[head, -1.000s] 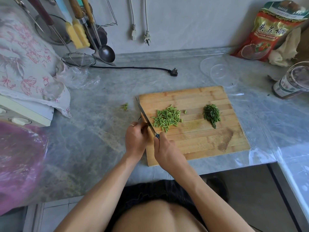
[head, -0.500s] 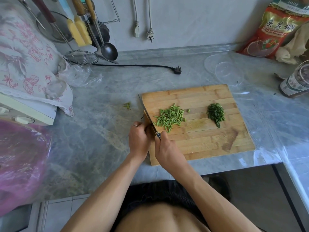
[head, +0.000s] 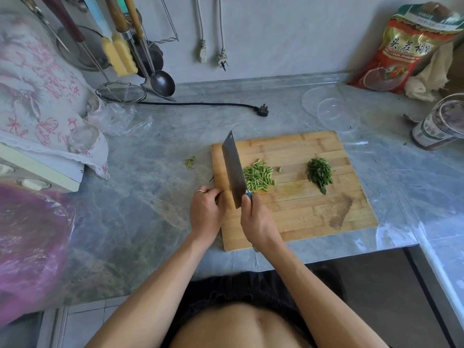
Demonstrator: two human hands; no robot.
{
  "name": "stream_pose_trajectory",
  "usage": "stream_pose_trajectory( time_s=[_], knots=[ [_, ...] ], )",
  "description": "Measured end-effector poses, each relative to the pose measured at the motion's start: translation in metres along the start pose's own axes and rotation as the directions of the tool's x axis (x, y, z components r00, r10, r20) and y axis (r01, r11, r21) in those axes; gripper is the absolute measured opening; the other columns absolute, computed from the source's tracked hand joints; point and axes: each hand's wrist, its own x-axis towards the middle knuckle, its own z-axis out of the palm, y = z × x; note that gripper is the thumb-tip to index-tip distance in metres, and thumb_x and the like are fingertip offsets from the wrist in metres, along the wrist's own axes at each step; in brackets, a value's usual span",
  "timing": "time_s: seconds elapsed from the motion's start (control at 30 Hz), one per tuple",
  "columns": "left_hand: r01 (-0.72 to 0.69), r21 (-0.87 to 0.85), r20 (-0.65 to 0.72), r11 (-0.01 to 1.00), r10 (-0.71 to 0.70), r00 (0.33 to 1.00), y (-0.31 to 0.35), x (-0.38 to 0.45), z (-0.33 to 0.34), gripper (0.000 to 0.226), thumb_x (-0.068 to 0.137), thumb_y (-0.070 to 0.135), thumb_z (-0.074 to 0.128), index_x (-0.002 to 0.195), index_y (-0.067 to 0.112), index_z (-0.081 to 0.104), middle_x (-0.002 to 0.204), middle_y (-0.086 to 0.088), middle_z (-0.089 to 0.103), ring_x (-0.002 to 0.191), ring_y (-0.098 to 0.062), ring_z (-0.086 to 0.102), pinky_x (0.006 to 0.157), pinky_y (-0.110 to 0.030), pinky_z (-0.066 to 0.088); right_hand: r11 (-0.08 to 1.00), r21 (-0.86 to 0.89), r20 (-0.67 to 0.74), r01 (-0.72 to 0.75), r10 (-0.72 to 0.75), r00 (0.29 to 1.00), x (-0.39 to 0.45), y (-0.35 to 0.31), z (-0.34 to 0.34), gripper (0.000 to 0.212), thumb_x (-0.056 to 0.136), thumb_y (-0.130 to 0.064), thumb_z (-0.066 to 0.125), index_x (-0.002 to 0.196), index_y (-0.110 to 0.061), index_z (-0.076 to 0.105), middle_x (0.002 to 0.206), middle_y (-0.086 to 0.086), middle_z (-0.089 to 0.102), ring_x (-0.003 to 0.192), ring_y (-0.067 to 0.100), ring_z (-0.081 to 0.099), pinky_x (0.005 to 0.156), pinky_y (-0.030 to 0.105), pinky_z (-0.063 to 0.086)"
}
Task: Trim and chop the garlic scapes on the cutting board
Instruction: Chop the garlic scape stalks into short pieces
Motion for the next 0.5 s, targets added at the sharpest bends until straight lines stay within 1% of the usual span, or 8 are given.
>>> stream_pose_trajectory(
  time_s=[0.07, 0.13, 0.2, 0.23, 0.3, 0.33, 0.5],
  knots=[
    [-0.022, 0.018, 0.022, 1.000, 0.022, 1.000, -0.002, 0.000, -0.002, 0.015, 0.087, 0.010, 0.062, 0.089, 0.012, 0.076, 0.087, -0.005, 0.062, 0.075, -0.021, 0.061, 0.061, -0.039, 0.052, 0.998, -0.053, 0.034, 0.032, -0.031, 0.999, -0.001, 0.000, -0.006, 0.029, 0.104, -0.033, 0.033, 0.082, -0.016, 0.040, 0.067, 0.006, 0.054, 0.059, 0.025, 0.050, 0.054, 0.036, 0.034],
    [-0.030, 0.010, 0.039, 1.000, 0.029, 0.999, -0.004, 0.001, -0.005, 0.020, 0.088, 0.008, 0.062, 0.101, 0.013, 0.077, 0.094, -0.006, 0.065, 0.082, -0.021, 0.064, 0.067, -0.037, 0.054, 0.994, -0.098, 0.057, 0.055, -0.049, 0.997, -0.002, 0.001, -0.008, 0.030, 0.103, -0.035, 0.033, 0.086, -0.012, 0.043, 0.067, 0.007, 0.056, 0.059, 0.028, 0.052, 0.052, 0.035, 0.033],
    [-0.027, -0.009, 0.043, 1.000, 0.027, 0.999, -0.003, 0.002, -0.005, 0.023, 0.089, 0.006, 0.061, 0.106, 0.012, 0.077, 0.096, -0.008, 0.067, 0.087, -0.022, 0.065, 0.071, -0.036, 0.054, 0.990, -0.115, 0.070, 0.084, -0.076, 0.995, -0.004, 0.001, -0.009, 0.030, 0.103, -0.033, 0.035, 0.086, -0.011, 0.043, 0.062, 0.005, 0.052, 0.053, 0.025, 0.047, 0.050, 0.034, 0.031],
    [-0.027, -0.016, 0.037, 0.999, 0.028, 0.999, -0.002, 0.003, -0.005, 0.023, 0.090, 0.005, 0.060, 0.105, 0.011, 0.076, 0.094, -0.009, 0.068, 0.087, -0.023, 0.065, 0.071, -0.036, 0.053, 0.987, -0.124, 0.076, 0.102, -0.093, 0.993, -0.006, 0.002, -0.010, 0.029, 0.103, -0.032, 0.036, 0.084, -0.012, 0.041, 0.059, 0.003, 0.050, 0.050, 0.023, 0.044, 0.048, 0.033, 0.031],
    [-0.026, -0.039, 0.019, 0.999, 0.027, 0.999, 0.000, 0.004, -0.003, 0.019, 0.091, 0.006, 0.060, 0.101, 0.009, 0.076, 0.091, -0.010, 0.069, 0.085, -0.024, 0.065, 0.071, -0.037, 0.053, 0.980, -0.151, 0.084, 0.131, -0.120, 0.989, -0.010, 0.002, -0.010, 0.029, 0.104, -0.031, 0.036, 0.079, -0.015, 0.038, 0.054, 0.001, 0.045, 0.045, 0.019, 0.038, 0.042, 0.026, 0.026],
    [-0.021, -0.056, 0.011, 0.998, 0.022, 1.000, -0.001, 0.004, -0.003, 0.017, 0.091, 0.007, 0.060, 0.099, 0.009, 0.075, 0.090, -0.009, 0.070, 0.084, -0.024, 0.065, 0.071, -0.039, 0.053, 0.978, -0.158, 0.090, 0.137, -0.124, 0.988, -0.012, 0.003, -0.010, 0.030, 0.103, -0.031, 0.036, 0.077, -0.017, 0.036, 0.053, 0.001, 0.044, 0.044, 0.017, 0.036, 0.042, 0.025, 0.025],
    [-0.001, -0.103, -0.001, 0.995, 0.001, 1.000, -0.003, 0.005, 0.002, 0.010, 0.090, 0.009, 0.061, 0.092, 0.012, 0.070, 0.084, -0.003, 0.068, 0.079, -0.019, 0.064, 0.068, -0.041, 0.053, 0.978, -0.174, 0.112, 0.112, -0.093, 0.989, -0.016, 0.006, -0.011, 0.032, 0.103, -0.032, 0.037, 0.075, -0.018, 0.033, 0.055, 0.004, 0.042, 0.045, 0.020, 0.033, 0.046, 0.032, 0.025]
  ],
)
